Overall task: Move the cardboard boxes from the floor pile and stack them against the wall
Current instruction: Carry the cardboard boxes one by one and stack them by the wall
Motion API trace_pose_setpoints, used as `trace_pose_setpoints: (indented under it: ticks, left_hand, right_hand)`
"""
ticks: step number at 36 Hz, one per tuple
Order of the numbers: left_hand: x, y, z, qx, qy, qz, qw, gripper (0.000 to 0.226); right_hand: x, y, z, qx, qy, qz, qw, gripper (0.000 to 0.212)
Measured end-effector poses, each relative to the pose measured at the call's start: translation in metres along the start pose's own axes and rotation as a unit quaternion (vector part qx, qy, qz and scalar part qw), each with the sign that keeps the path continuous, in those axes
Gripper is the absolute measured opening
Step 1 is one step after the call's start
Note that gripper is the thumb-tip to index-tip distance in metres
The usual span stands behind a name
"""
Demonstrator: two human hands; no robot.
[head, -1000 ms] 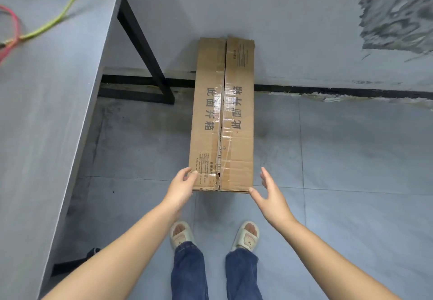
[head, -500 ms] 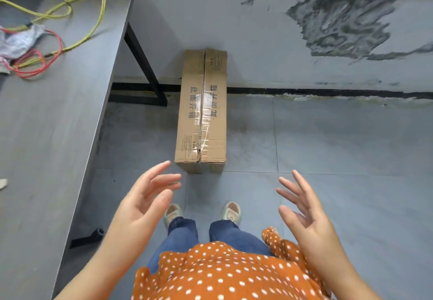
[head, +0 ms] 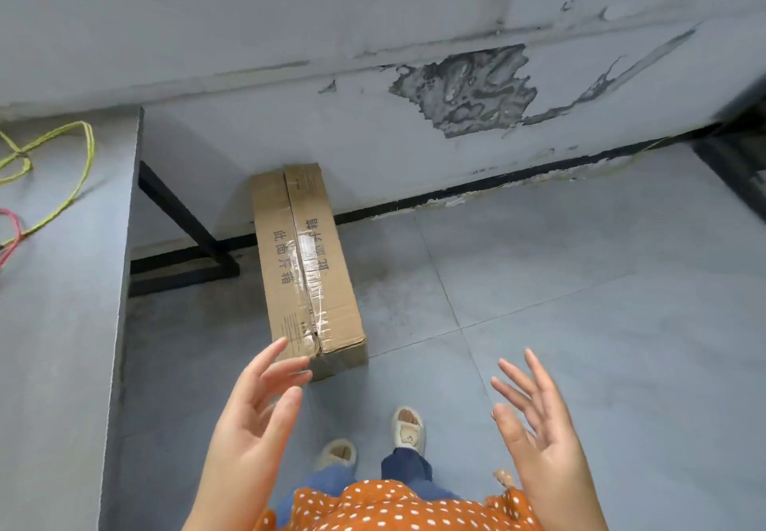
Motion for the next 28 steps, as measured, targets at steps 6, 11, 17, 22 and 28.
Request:
trace_pose_setpoints:
  ticks: [6, 11, 17, 22, 28]
  left_hand:
    - [-0.014, 0.005, 0.014, -0.087, 0.044, -0.132, 0.986, 0.044]
    - [-0.013, 0.006, 0.008, -0.123, 0.054, -0.21, 0.968, 0.037]
    - [0.006, 0.037, -0.003, -0.177, 0.069, -0.328, 0.925, 0.037]
    - [0.041, 0.091, -0.014, -0.266, 0.067, -0.465, 0.842, 0.039]
    - [0.097, 0.138, -0.018, -0.264, 0.107, -0.56, 0.778, 0.062]
  right_hand:
    - [0.057, -0.003, 0.001, -0.006, 0.01, 0.139, 0.99, 0.061]
    - [0.122, 0.002, 0.012, -0.025, 0.014, 0.262, 0.965, 0.06]
    - [0.203, -0.001, 0.016, -0.031, 0.022, 0.395, 0.918, 0.051]
    - [0.281, -0.014, 0.009, -0.023, 0.034, 0.526, 0.85, 0.053]
    - [0.361, -0.02, 0.017, -0.006, 0.055, 0.621, 0.782, 0.055]
Point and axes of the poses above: each hand's wrist, its own x-axis away from the middle knuckle, its own y-axis out of the palm, z = x × y, the point moved 9 cm from there along -x, towards the middle knuckle, and after that the axes turned 13 degrees about -y, right-handed, at the moved point
